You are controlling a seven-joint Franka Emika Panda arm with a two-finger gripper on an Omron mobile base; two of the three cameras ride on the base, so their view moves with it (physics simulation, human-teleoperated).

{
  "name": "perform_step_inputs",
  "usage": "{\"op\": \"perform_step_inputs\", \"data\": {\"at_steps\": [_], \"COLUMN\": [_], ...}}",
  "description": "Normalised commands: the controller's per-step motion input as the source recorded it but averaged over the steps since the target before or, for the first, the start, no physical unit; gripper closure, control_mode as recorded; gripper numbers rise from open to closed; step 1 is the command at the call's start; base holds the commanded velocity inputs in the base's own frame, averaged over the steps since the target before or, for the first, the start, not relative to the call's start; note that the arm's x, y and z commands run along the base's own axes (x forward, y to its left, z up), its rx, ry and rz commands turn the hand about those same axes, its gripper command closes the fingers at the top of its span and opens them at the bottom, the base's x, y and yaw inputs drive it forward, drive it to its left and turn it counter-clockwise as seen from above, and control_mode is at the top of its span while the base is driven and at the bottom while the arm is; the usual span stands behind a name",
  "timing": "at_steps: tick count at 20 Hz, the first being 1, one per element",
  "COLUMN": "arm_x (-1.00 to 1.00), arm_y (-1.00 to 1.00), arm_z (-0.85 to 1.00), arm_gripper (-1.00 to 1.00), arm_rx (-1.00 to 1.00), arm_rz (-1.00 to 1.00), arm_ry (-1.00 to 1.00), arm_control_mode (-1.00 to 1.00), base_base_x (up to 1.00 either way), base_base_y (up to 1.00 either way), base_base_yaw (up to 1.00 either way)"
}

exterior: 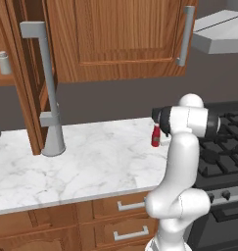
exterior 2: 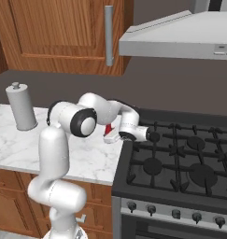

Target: Collect the paprika, ketchup, and shaker from the cabinet and place them next to the stove.

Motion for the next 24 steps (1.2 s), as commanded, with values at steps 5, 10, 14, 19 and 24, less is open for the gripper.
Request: {"op": "perform_step_inputs", "data": {"at_steps": [5, 10, 14, 19, 24], "arm_x": [-0.08, -0.13, -0.02, -0.15, -0.44], "arm_y": [0.03, 0.00, -0.01, -0.02, -0.05], "arm_z": [0.15, 0.38, 0.49, 0.63, 0.72], "arm_gripper": [-1.00, -1.00, -1.00, -1.00, -1.00], "arm_rx": [0.00, 0.00, 0.00, 0.00, 0.00], "arm_rz": [0.00, 0.00, 0.00, 0.00, 0.00], "arm_ry": [0.00, 0.00, -0.02, -0.03, -0.02], "arm_control_mode": [-1.00, -1.00, -1.00, -1.00, -1.00], "base_base_x": [0.00, 0.00, 0.00, 0.00, 0.00], "base_base_y": [0.00, 0.00, 0.00, 0.00, 0.00], "base_base_yaw": [0.00, 0.00, 0.00, 0.00, 0.00]}}
